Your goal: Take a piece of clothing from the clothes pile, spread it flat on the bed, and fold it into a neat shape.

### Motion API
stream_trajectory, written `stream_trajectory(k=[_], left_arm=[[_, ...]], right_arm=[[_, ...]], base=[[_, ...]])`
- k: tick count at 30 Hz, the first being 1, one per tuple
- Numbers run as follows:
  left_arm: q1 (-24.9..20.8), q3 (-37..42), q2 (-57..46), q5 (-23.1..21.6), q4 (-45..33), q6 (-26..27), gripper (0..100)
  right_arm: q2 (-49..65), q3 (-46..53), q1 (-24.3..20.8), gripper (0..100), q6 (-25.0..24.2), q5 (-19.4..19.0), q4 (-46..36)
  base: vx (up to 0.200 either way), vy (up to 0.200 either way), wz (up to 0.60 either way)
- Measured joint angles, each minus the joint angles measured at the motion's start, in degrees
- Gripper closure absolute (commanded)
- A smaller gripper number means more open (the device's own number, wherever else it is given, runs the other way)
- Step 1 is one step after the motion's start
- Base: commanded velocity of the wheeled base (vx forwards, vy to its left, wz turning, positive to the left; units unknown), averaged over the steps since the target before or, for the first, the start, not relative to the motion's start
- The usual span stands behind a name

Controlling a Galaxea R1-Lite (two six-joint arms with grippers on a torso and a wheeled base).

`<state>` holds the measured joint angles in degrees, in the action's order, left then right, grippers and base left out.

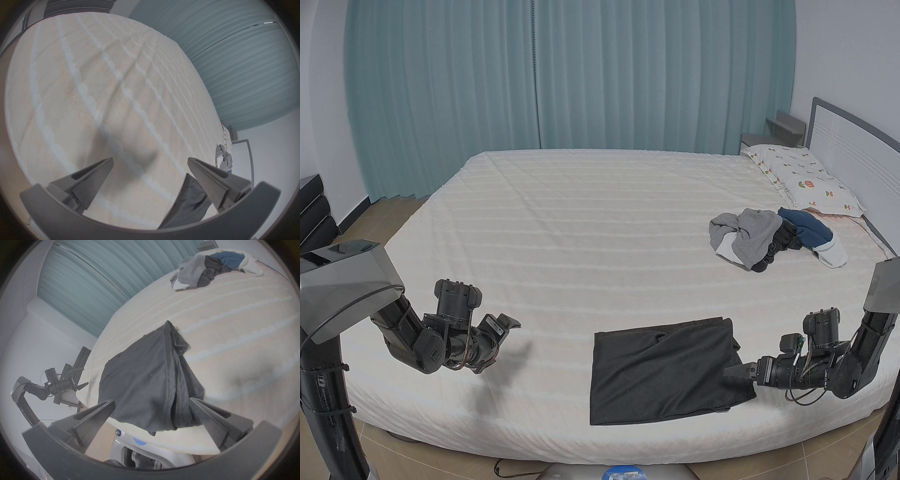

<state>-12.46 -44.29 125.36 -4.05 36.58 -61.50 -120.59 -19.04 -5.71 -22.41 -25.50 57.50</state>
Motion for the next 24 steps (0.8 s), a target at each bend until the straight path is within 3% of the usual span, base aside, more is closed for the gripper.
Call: stream_trajectory(k=[4, 5, 16, 24], left_arm=[[0.0, -0.1, 0.0, 0.0, 0.0, 0.0, 0], [0.0, -0.1, 0.1, 0.0, 0.0, 0.0, 0], [0.0, -0.2, 0.3, 0.0, 0.0, 0.0, 0], [0.0, -0.3, 0.4, 0.0, 0.0, 0.0, 0]], right_arm=[[-0.6, 1.0, -0.2, 0, 0.2, 0.0, 0.2], [-0.9, 1.3, -0.2, 100, 0.4, -0.1, 0.2], [-2.3, 2.5, -0.2, 100, 1.9, 0.4, 1.0], [-2.1, 6.1, 2.2, 100, 4.5, 0.7, 2.3]], base=[[0.0, 0.0, 0.0], [0.0, 0.0, 0.0], [0.0, 0.0, 0.0], [0.0, 0.0, 0.0]])
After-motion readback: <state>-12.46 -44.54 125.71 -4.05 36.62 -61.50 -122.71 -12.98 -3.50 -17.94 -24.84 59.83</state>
